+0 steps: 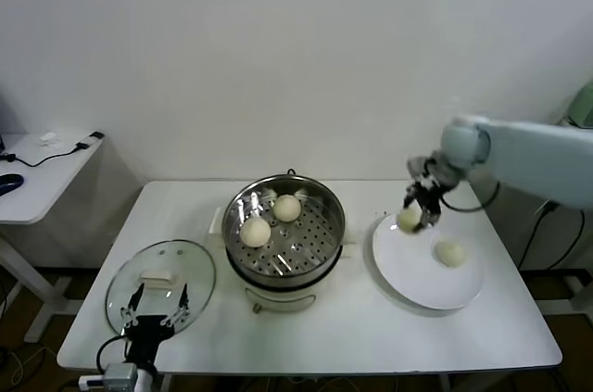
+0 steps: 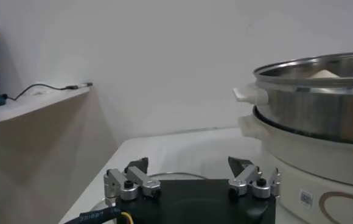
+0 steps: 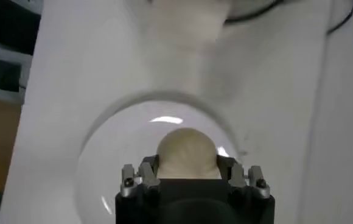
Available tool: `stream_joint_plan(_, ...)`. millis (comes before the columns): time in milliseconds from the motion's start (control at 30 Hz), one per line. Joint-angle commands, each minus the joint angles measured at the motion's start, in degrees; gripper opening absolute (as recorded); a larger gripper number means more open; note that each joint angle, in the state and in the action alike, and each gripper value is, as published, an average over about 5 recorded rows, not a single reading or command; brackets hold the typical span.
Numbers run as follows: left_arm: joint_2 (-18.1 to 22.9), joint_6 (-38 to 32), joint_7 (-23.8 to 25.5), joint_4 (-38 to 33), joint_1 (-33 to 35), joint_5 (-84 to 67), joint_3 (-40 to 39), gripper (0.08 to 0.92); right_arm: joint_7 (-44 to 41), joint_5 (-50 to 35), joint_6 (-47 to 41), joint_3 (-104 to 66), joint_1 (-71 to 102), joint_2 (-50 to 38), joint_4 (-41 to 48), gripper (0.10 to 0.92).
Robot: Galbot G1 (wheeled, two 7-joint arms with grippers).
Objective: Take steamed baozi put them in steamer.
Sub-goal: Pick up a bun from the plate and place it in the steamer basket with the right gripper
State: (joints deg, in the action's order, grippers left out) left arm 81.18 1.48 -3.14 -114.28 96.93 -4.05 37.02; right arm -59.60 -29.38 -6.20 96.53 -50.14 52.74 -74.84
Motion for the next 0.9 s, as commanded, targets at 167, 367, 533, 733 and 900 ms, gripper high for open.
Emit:
stream_joint_plan(167,0.04,0.0,0.01,-0.5,-0.16,0.0,-0.16,0.823,-5.11,0.52,21.55,-7.2,-12.63,20.51,-8.16,0.645)
stream_joint_plan(367,0.04,0.04,-0.07,-0.48,-0.2,-0.21,0.18,0.823,-2.2,12.13,29.23,-9.26,-2.94,24.86,-11.12,0.645)
stream_joint_plan(533,0.04,-0.09,-0.15,-0.22,-0.06,-0.43,0.48,0.823,4.2,21.9,32.43,-8.89,4.63,25.31,-9.98,0.645)
stream_joint_plan(733,0.09,-0.21,-0.3,0.27,-0.04,-0.52,0.65,0.823,7.36,27.0,34.09,-7.6,10.52,24.35,-7.43,0.645)
stream_joint_plan(900,0.07,-0.22,-0.36,0.59,-0.15,-0.53,0.68,0.823,8.36,29.45,34.36,-7.32,12.95,24.11,-6.52,0.645)
